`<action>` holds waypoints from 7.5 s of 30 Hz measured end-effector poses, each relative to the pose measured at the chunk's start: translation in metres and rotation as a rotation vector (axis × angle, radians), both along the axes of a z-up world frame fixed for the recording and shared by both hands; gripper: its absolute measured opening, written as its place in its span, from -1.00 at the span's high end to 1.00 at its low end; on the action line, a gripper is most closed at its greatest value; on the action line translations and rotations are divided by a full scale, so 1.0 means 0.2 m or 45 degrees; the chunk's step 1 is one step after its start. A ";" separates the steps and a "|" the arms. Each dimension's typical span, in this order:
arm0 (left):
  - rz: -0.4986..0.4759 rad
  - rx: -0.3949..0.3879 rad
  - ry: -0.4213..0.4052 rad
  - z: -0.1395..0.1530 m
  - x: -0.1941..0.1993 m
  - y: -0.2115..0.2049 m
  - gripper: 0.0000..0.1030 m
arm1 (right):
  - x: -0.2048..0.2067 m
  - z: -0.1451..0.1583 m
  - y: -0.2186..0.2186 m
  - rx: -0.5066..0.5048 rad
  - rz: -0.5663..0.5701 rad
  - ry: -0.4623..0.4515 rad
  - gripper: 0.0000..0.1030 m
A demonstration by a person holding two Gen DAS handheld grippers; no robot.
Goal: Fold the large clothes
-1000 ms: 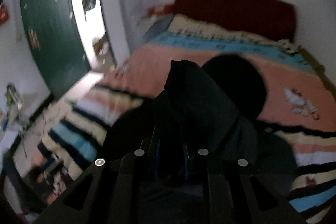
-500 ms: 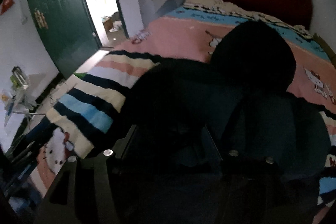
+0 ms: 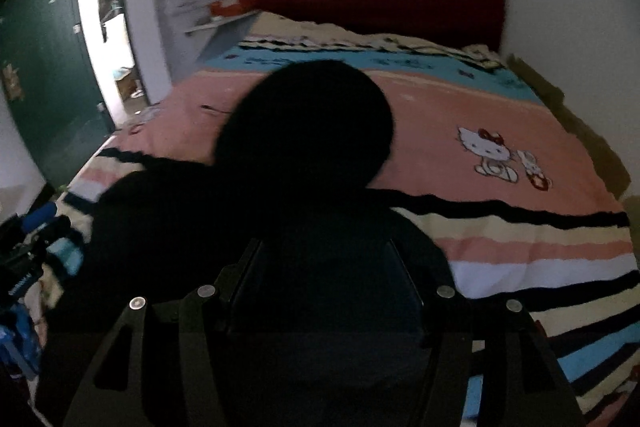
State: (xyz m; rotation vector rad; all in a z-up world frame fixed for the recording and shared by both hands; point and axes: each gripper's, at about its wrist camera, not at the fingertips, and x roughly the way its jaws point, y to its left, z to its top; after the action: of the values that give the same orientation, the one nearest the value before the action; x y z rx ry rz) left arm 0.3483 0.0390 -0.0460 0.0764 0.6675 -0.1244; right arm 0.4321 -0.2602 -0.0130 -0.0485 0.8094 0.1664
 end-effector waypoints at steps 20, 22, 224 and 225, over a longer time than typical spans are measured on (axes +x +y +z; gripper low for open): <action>-0.134 0.147 0.192 -0.38 0.11 -0.22 0.09 | -0.06 -0.54 -0.57 0.025 -0.245 0.236 -0.22; -0.106 0.108 0.156 -0.32 0.10 -0.18 0.09 | -0.07 -0.46 -0.54 0.024 -0.219 0.190 -0.22; -0.112 0.036 0.170 -0.42 -0.37 -0.22 -0.35 | -0.54 -0.63 0.16 0.072 0.111 0.182 -0.14; -0.108 0.051 0.166 -0.41 -0.38 -0.23 -0.35 | -0.54 -0.63 0.17 0.066 0.108 0.185 -0.14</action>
State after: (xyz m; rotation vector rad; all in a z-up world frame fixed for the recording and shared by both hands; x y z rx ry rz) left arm 0.2723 -0.0067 -0.1273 0.1362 0.7970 -0.1990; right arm 0.3240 -0.2269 -0.1394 -0.0217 0.9480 0.2734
